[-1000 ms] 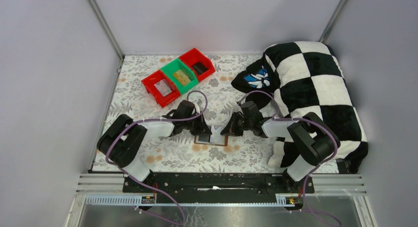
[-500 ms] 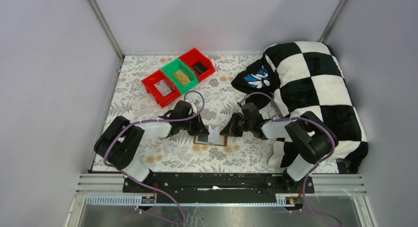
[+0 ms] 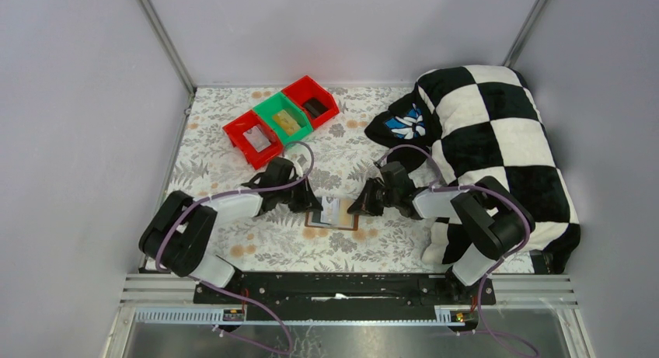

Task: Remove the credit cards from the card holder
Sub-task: Remove the credit card from the card holder.

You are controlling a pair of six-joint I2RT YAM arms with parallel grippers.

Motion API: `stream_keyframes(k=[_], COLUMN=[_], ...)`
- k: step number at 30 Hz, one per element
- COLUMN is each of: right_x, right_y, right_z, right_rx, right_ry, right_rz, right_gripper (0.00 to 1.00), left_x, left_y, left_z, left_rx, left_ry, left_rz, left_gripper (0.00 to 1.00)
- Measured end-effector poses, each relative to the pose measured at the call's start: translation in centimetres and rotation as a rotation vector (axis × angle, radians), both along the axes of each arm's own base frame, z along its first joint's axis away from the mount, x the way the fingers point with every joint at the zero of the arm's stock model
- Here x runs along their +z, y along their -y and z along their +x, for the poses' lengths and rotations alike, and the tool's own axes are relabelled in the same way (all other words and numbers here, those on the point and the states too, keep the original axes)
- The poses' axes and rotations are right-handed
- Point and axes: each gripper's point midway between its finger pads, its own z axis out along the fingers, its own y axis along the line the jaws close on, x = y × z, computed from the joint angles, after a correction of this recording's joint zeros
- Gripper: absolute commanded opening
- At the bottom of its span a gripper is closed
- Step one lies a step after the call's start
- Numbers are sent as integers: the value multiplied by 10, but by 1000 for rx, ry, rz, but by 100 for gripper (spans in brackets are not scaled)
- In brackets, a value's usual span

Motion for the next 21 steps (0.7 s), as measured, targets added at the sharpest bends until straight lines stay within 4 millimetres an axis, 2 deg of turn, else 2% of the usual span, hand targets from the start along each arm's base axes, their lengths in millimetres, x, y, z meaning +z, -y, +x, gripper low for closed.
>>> stream_keyframes(k=[6, 11, 17, 21], right_x=[3, 12, 26, 22], right_y=[2, 0, -14, -27], right_z=[-2, 2, 9, 11], right_rx=[23, 36, 60, 81], right_ry=[1, 23, 53, 47], right_rz=[-27, -23, 6, 10], right_gripper=[12, 16, 17, 17], left_x=[16, 17, 18, 18], left_y=[-4, -4, -2, -2], left_z=[1, 0, -2, -2], left_rx=[-4, -9, -16, -19], left_ry=[42, 40, 35, 31], left_rz=[-9, -17, -26, -29], left_gripper=[0, 0, 0, 0])
